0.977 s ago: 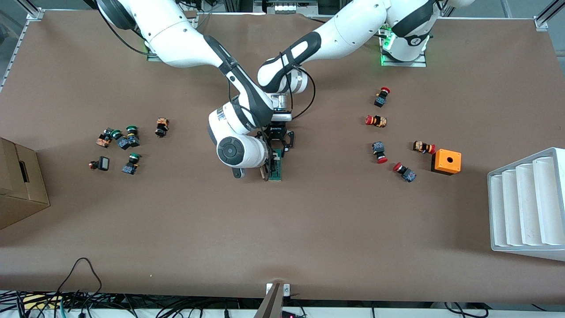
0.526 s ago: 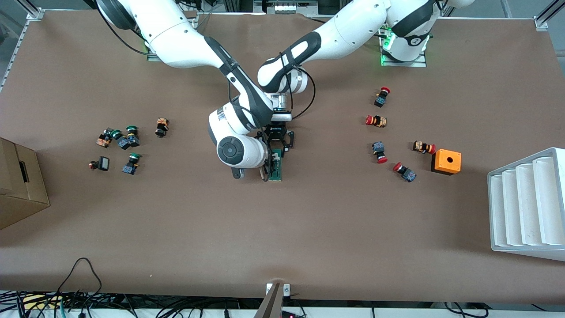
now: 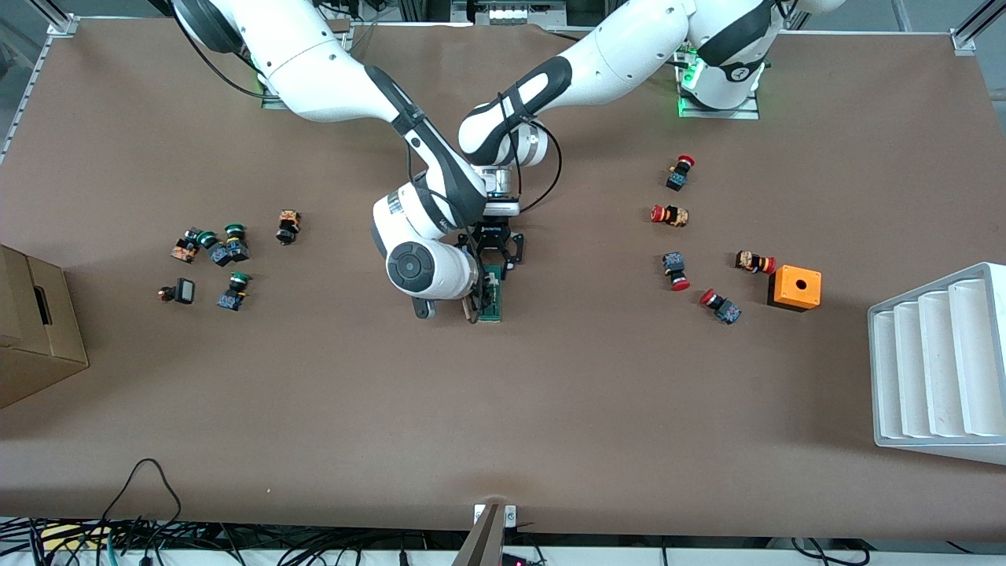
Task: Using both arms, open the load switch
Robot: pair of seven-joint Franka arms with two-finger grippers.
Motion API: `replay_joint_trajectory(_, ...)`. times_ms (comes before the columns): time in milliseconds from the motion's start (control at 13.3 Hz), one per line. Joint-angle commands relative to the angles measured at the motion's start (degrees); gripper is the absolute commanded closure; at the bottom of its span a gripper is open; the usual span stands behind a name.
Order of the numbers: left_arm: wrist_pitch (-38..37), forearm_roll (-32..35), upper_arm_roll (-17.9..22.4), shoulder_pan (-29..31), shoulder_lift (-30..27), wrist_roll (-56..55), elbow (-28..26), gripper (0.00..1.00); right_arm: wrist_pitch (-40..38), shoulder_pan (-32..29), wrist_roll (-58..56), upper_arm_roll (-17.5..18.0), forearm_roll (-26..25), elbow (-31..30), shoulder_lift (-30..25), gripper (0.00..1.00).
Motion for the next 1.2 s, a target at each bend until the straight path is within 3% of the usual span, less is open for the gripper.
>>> replay_joint_trajectory(0, 3.8, 3.5, 0.6, -0.3, 3.2, -0.1, 4.0, 0.75, -1.6, -1.1, -0.7, -0.1, -1.0, -0.2, -3.0, 0.55)
replay_joint_trajectory(75, 3.7, 3.5, 0.7, -0.2, 3.2, -0.1, 4.0, 0.75, -3.2, -1.4, -0.8, -0.1, -1.2, 0.8, -3.3, 0.35)
replay_joint_trajectory(376, 3.8, 3.5, 0.6, 0.2, 3.2, 0.0, 4.0, 0.74, -7.2, -3.7, -8.7, -0.7, -2.0, 2.7, -6.8, 0.02)
replay_joint_trajectory(526, 3.8, 3.5, 0.5, 0.3, 3.1, 0.1, 4.0, 0.72, -9.3, -6.8, -17.2, -0.5, -4.0, 2.3, -9.5, 0.01)
replay_joint_trajectory(602, 3.8, 3.5, 0.5, 0.3, 3.2, 0.2, 4.1, 0.56, -11.1, -8.0, -23.0, -0.5, -4.3, 2.0, -11.4, 0.01)
replay_joint_trajectory(677, 3.8, 3.5, 0.3, 0.4, 3.1, 0.1, 4.1, 0.2, -12.3, -9.3, -29.6, -0.5, -4.6, 0.3, -13.8, 0.01)
replay_joint_trajectory(752, 3.8, 3.5, 0.2, 0.6, 3.1, 0.1, 4.1, 0.0, -12.4, -10.7, -36.9, -0.6, -4.7, -2.7, -17.0, 0.01)
replay_joint_trajectory(977, 3.9, 3.4, 0.1, 0.8, 2.7, 0.3, 4.1, 0.0, -15.1, -14.6, -53.8, -0.6, -8.3, -12.2, -26.9, 0.01)
replay_joint_trajectory(1128, 3.9, 3.4, -0.8, 1.3, 2.4, 0.6, 4.1, 0.0, -20.4, -18.6, -64.9, -0.5, -10.2, -14.6, -32.1, 0.01)
